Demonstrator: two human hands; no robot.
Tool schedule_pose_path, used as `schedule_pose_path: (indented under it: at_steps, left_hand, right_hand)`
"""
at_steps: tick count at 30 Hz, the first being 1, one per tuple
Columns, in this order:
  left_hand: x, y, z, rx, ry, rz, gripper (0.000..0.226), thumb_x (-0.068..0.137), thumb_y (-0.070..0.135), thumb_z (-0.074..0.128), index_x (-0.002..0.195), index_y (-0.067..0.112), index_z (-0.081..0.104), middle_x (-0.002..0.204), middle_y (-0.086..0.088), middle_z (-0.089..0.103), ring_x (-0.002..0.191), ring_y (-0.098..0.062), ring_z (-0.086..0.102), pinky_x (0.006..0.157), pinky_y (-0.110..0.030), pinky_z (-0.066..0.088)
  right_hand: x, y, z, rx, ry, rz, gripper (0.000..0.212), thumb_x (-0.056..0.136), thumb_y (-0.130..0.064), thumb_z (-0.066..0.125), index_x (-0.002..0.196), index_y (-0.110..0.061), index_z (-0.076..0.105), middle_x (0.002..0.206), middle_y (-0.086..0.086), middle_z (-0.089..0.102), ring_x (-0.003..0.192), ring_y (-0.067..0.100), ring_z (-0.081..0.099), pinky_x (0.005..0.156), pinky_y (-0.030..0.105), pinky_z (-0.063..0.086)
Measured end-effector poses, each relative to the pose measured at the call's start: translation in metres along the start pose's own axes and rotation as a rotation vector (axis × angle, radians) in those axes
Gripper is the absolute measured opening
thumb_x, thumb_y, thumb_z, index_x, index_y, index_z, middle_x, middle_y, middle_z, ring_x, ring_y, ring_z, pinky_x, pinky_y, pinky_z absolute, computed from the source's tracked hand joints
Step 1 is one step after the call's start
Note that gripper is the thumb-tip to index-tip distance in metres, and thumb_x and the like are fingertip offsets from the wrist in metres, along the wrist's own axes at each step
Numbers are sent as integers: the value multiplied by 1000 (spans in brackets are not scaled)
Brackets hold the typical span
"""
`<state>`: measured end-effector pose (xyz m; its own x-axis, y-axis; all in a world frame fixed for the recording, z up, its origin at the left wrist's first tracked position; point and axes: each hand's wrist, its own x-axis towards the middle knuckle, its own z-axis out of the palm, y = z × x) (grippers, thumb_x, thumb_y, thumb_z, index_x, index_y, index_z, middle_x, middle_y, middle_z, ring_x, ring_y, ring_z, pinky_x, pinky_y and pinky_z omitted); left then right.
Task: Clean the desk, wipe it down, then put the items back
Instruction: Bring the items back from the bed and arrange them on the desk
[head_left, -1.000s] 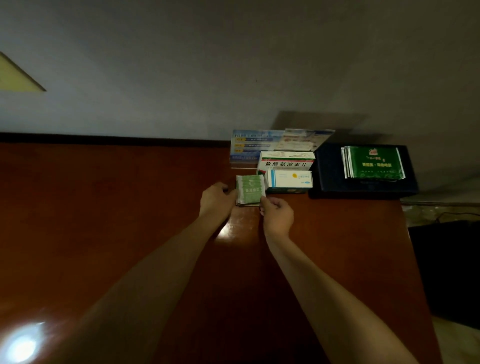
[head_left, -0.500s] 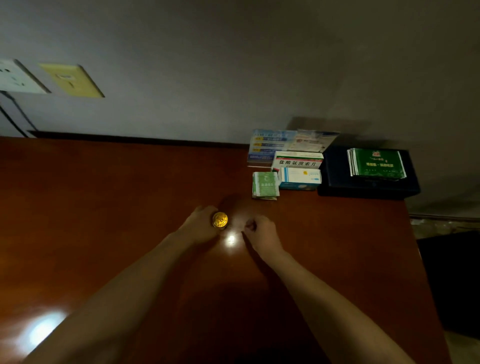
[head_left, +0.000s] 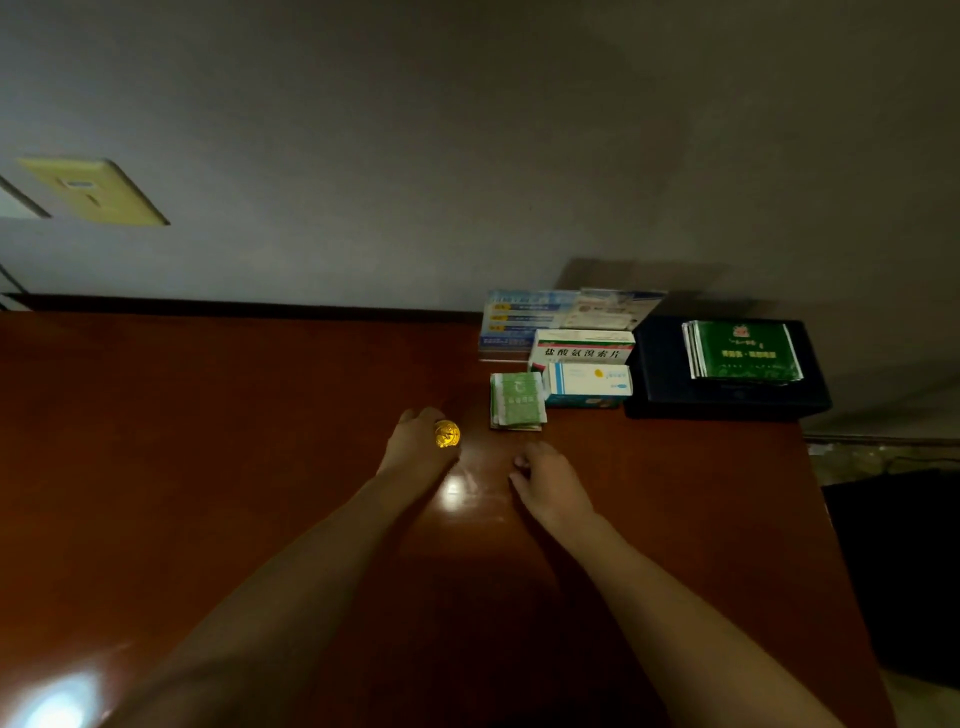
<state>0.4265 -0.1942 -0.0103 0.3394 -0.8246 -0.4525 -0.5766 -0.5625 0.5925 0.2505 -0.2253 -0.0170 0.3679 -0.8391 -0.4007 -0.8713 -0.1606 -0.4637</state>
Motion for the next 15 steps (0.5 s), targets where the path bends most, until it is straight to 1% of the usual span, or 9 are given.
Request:
schedule_pose_path:
  at_steps: [4, 6, 10, 15]
  left_hand:
    - [25, 16, 6, -80, 37, -51, 53, 76, 14, 74, 125, 9, 54, 126, -14, 48, 112, -25, 50, 79, -21, 34]
    - [38, 23, 9, -99, 57, -44, 51, 76, 14, 73, 123, 8, 55, 125, -16, 52, 111, -25, 52, 78, -21, 35]
    - [56, 35, 14, -107, 103, -46, 45, 79, 20, 71, 118, 3, 57, 120, -18, 57, 111, -28, 52, 81, -26, 40]
    - [69, 41, 20, -147, 137, -80, 42, 81, 24, 70, 116, 3, 57, 119, -18, 57, 106, -27, 56, 80, -30, 46]
  right_hand:
    - [13, 9, -8, 22, 16, 17, 17, 93, -13, 52, 107, -3, 59, 109, 11, 56, 100, 24, 55, 79, 29, 42]
    - [18, 13, -10, 41, 26, 12, 18, 93, -13, 54, 106, -2, 60, 110, 12, 56, 100, 25, 56, 81, 29, 43]
    - [25, 20, -10, 54, 35, -9, 19, 93, -12, 55, 106, 0, 61, 114, 13, 56, 102, 26, 55, 82, 27, 42]
    - [28, 23, -9, 35, 35, -23, 17, 93, -12, 55, 106, -2, 59, 112, 13, 56, 101, 25, 55, 82, 30, 44]
